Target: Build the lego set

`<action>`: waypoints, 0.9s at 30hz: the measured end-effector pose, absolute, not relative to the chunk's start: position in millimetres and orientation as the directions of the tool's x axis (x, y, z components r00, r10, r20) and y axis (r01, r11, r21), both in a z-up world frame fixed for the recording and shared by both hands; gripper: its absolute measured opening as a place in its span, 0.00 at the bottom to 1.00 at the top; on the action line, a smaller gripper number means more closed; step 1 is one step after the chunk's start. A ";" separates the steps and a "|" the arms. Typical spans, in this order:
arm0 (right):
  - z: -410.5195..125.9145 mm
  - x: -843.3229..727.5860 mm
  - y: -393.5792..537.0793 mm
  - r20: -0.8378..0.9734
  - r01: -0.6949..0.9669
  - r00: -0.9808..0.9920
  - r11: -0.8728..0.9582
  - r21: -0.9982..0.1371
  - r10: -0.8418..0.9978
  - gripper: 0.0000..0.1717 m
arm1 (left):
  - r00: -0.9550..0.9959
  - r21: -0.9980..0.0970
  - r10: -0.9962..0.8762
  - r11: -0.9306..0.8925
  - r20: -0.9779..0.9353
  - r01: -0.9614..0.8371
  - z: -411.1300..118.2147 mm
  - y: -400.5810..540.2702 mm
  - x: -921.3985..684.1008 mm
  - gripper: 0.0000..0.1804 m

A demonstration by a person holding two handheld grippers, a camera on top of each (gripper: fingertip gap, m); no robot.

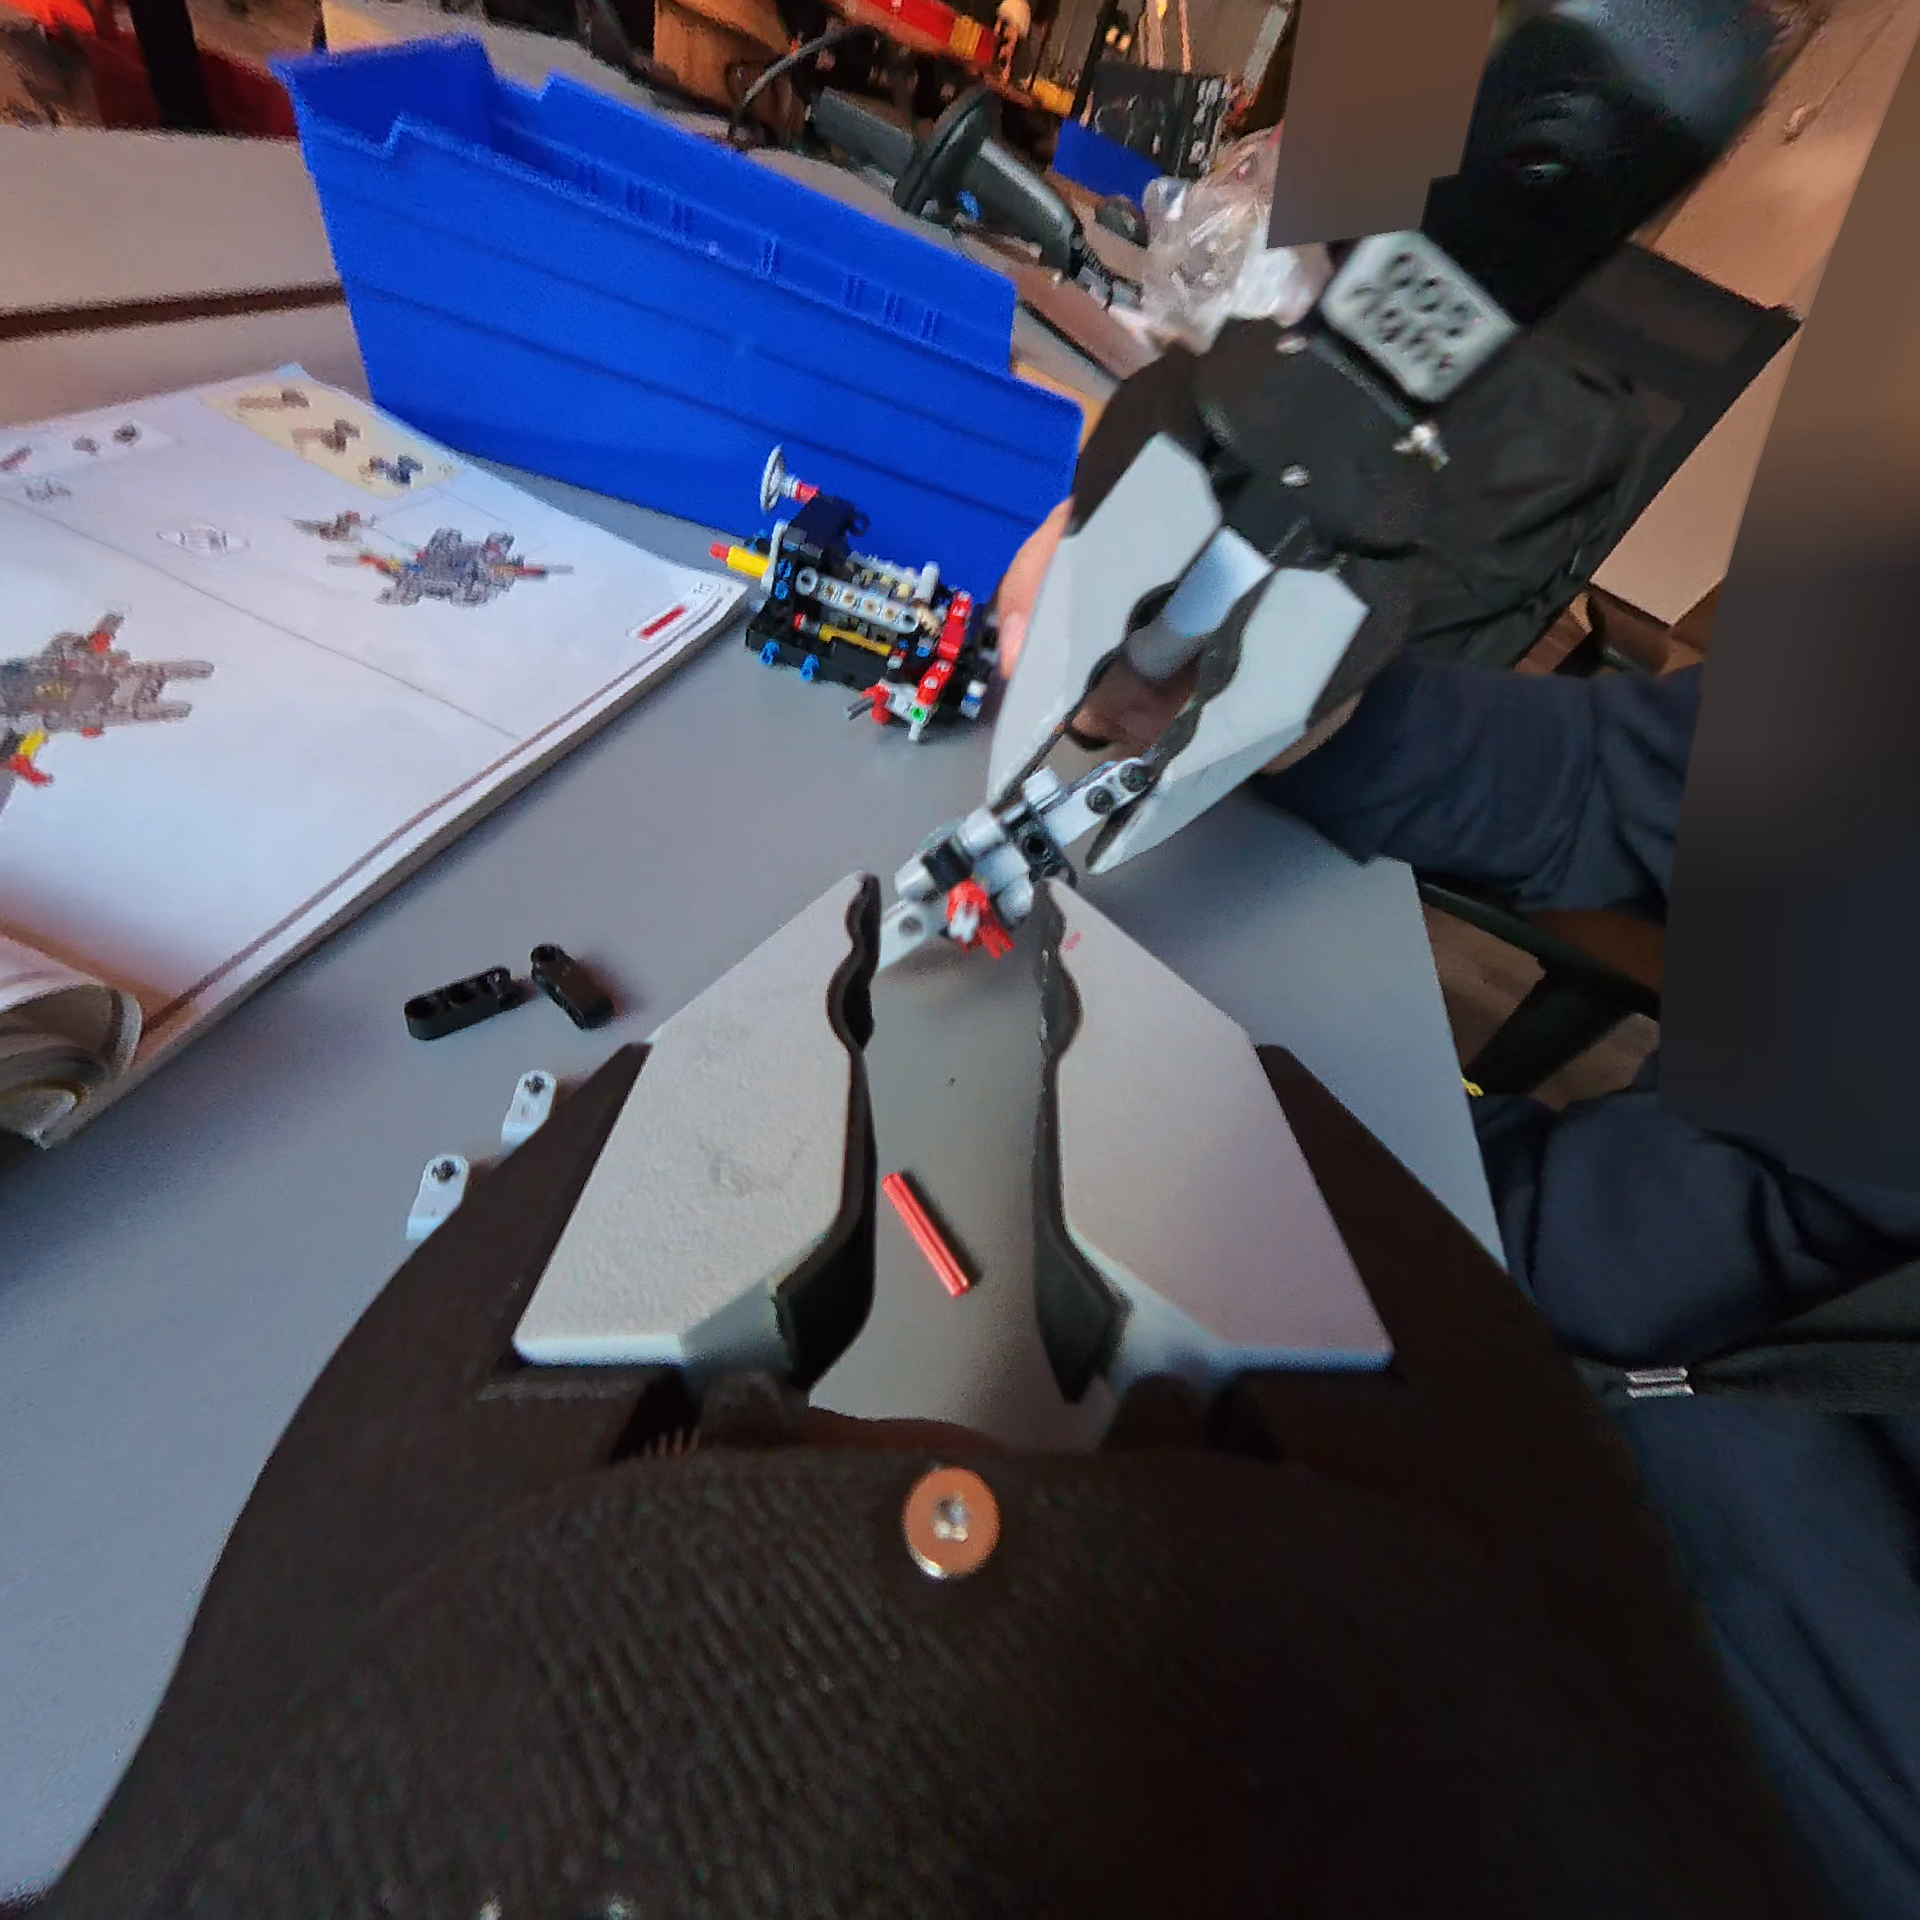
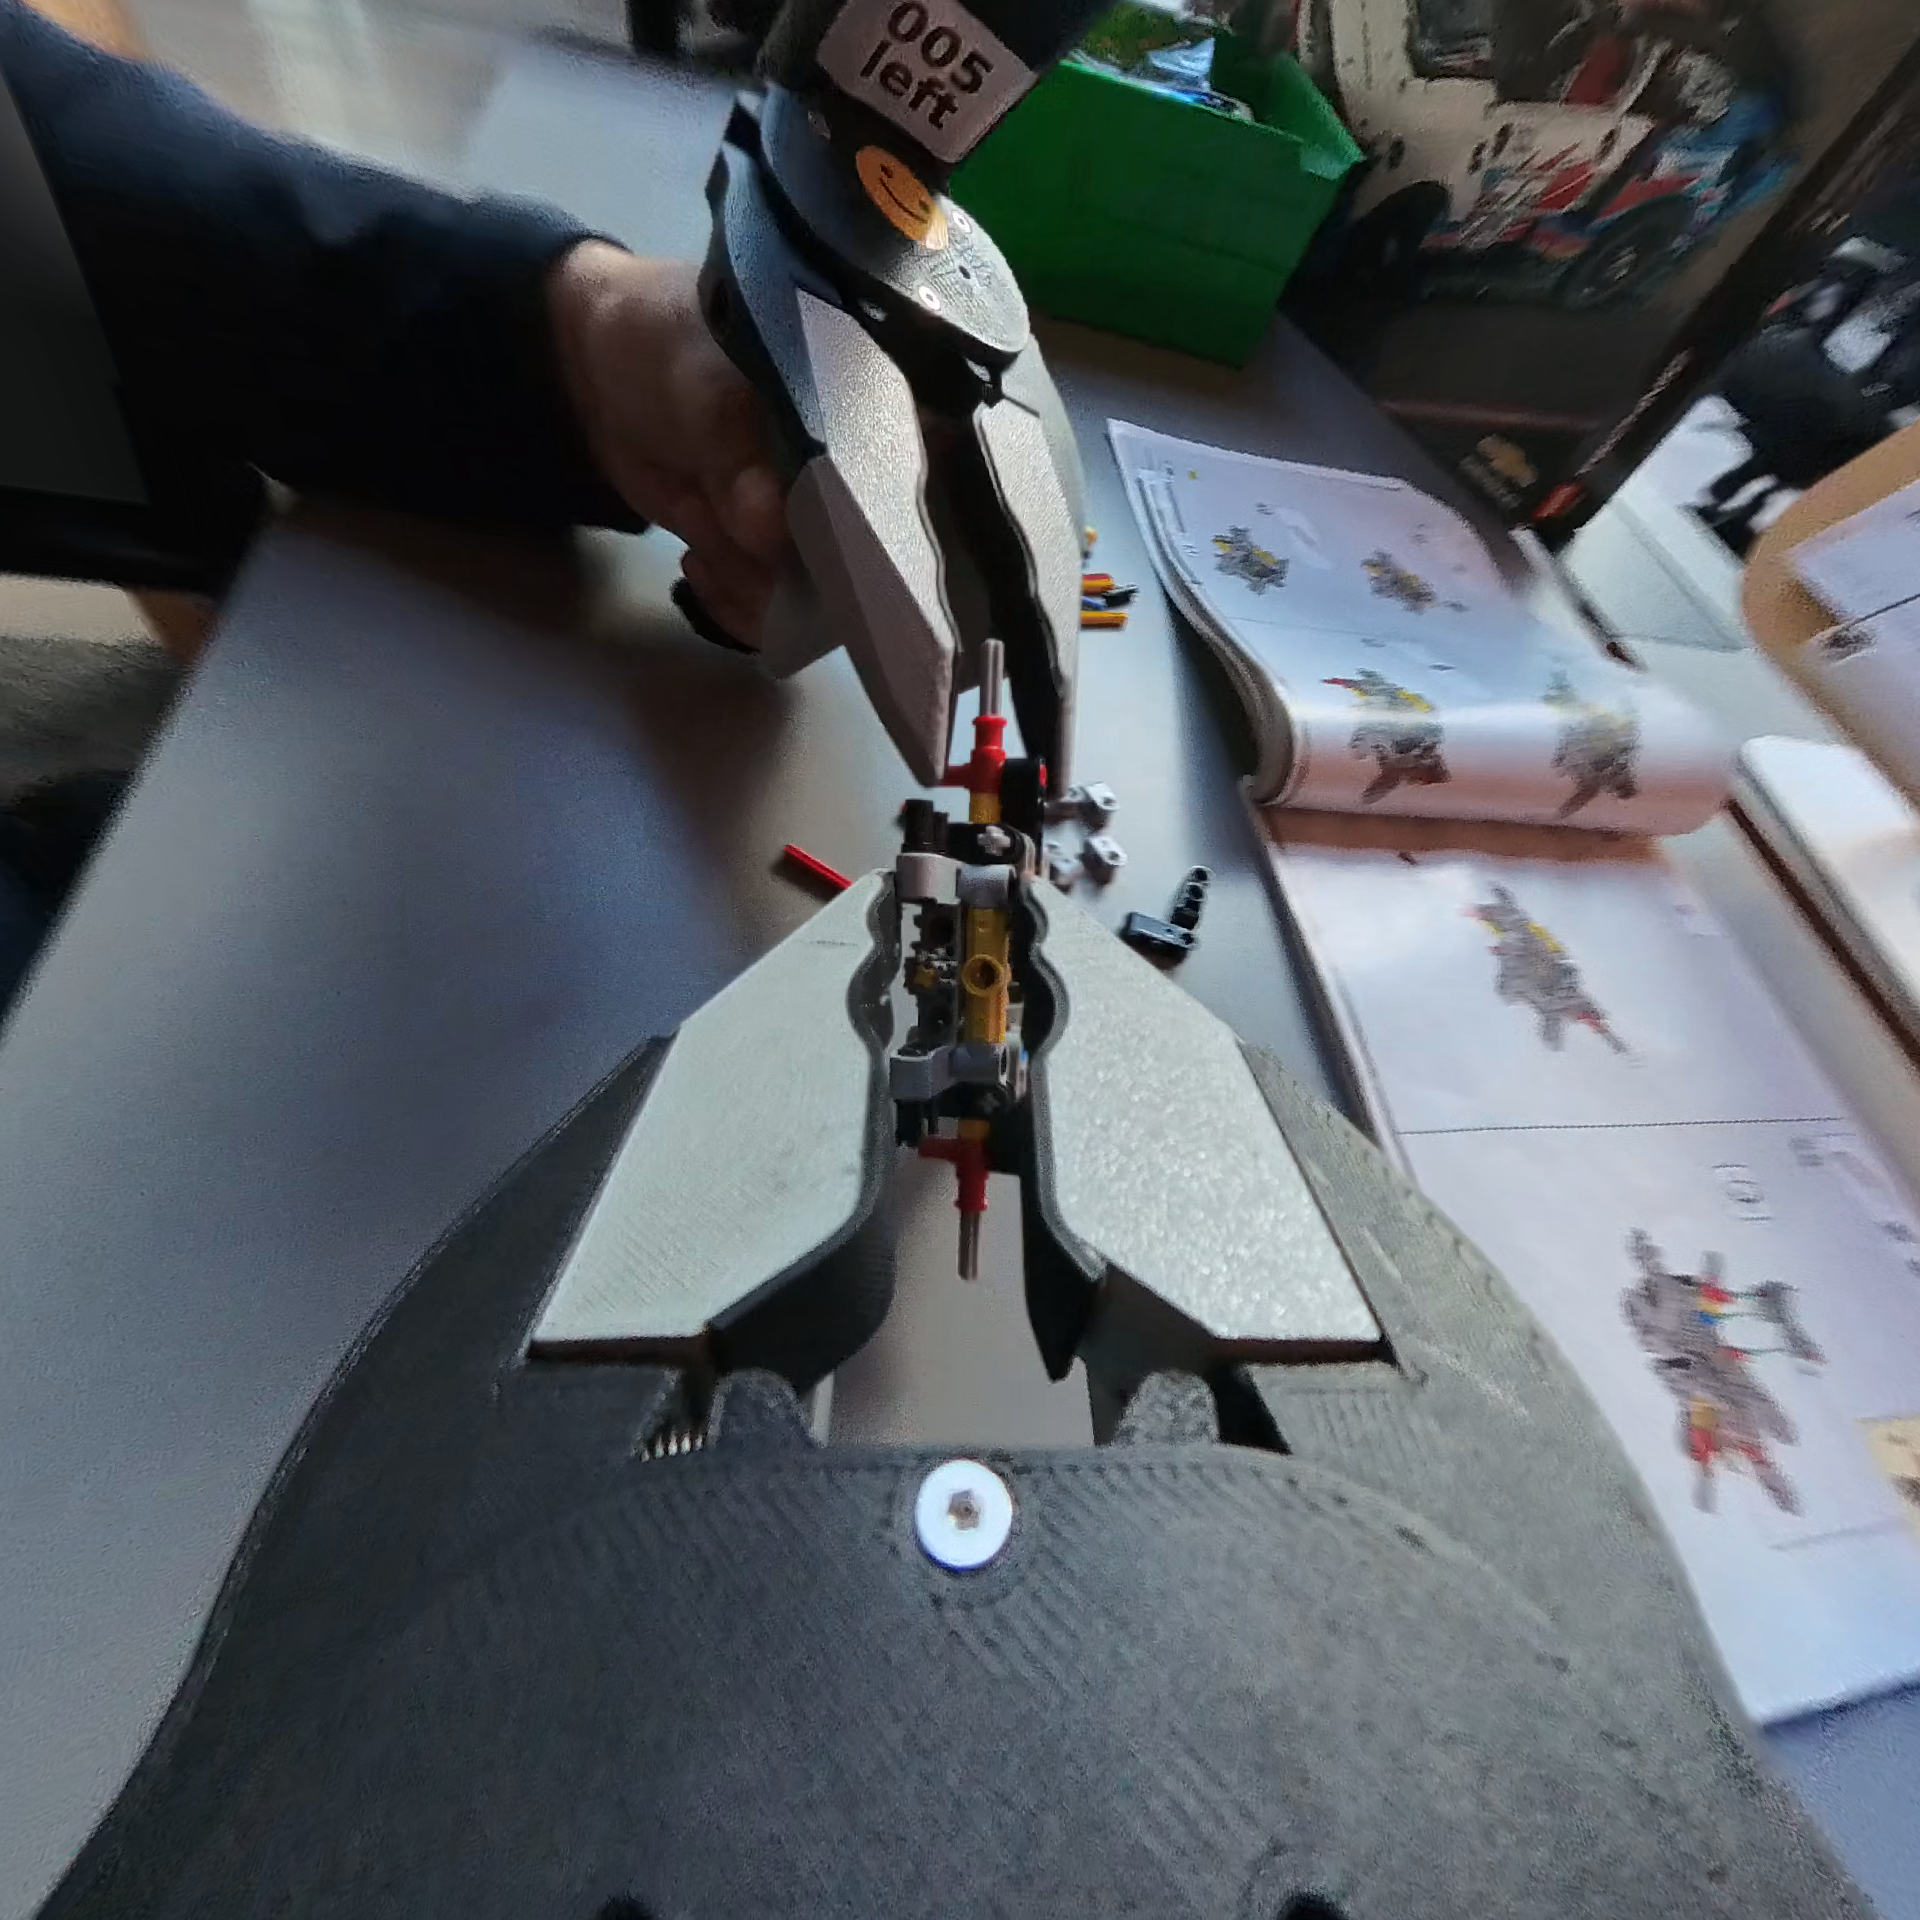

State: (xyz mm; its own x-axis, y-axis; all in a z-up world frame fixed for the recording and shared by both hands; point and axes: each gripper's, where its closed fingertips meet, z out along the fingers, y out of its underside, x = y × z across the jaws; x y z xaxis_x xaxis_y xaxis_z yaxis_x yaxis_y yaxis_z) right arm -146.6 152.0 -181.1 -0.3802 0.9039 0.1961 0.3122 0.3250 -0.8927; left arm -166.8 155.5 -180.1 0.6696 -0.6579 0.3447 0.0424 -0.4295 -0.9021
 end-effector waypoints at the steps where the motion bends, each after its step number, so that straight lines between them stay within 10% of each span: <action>1: -182.8 -148.1 153.1 0.250 0.311 -0.363 0.370 -0.875 0.898 0.11 | 0.678 -0.890 -0.645 -0.456 0.352 0.028 -186.7 156.4 -167.6 0.15; 13: -194.0 -151.7 141.9 0.262 0.305 -0.398 0.396 -0.866 0.879 0.13 | 0.691 -0.887 -0.634 -0.461 0.348 0.025 -191.3 159.2 -167.2 0.04; 21: -159.6 -138.1 141.8 -0.072 0.237 -0.497 0.055 -0.970 0.865 0.20 | 0.645 -0.921 -0.739 -0.365 0.197 -0.137 -183.7 146.7 -156.0 0.03; 27: -176.3 -144.7 127.5 0.063 0.283 -0.487 0.225 -0.932 0.871 0.23 | 0.616 -0.925 -0.776 -0.322 0.136 -0.202 -185.0 138.8 -143.8 0.03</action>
